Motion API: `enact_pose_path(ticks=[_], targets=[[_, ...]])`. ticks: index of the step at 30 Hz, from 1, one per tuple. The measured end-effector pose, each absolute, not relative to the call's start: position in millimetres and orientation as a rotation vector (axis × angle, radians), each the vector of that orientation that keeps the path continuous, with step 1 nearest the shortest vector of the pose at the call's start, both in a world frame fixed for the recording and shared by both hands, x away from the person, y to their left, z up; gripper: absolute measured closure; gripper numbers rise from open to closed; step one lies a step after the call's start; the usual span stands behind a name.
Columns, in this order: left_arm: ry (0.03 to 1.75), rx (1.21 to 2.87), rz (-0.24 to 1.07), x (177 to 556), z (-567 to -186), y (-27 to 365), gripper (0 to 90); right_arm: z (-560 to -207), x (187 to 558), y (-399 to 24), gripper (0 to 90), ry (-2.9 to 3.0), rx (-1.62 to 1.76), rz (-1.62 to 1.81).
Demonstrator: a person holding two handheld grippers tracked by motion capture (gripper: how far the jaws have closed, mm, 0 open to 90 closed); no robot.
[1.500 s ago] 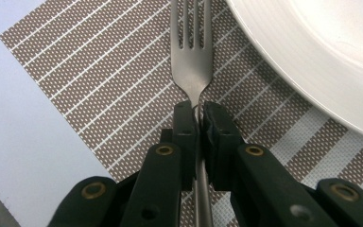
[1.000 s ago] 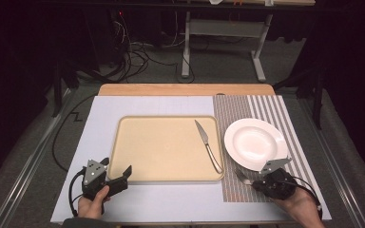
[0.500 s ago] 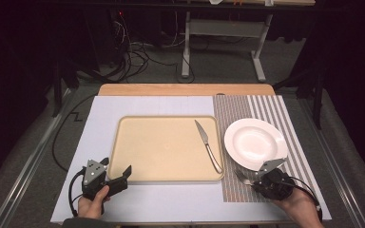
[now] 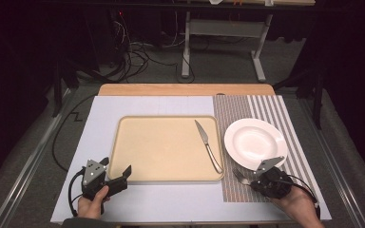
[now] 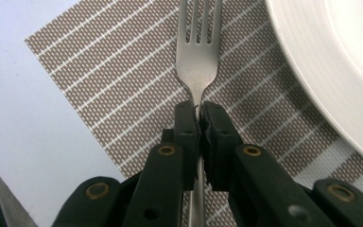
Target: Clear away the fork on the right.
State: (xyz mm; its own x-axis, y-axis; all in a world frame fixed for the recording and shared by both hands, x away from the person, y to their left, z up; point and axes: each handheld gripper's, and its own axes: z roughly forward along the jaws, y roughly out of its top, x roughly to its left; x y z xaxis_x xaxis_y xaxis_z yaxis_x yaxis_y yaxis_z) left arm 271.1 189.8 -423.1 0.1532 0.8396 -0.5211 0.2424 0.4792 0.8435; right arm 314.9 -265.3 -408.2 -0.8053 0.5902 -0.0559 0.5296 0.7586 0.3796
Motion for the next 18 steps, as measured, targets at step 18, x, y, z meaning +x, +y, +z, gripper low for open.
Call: enact_pose_path(ticks=[18], targets=[[1.378, 1.052, 0.577, 269.4, -423.0, 188.1, 15.9, -383.0, 326.9, -240.2, 86.4, 2.798, 0.793, 0.673]])
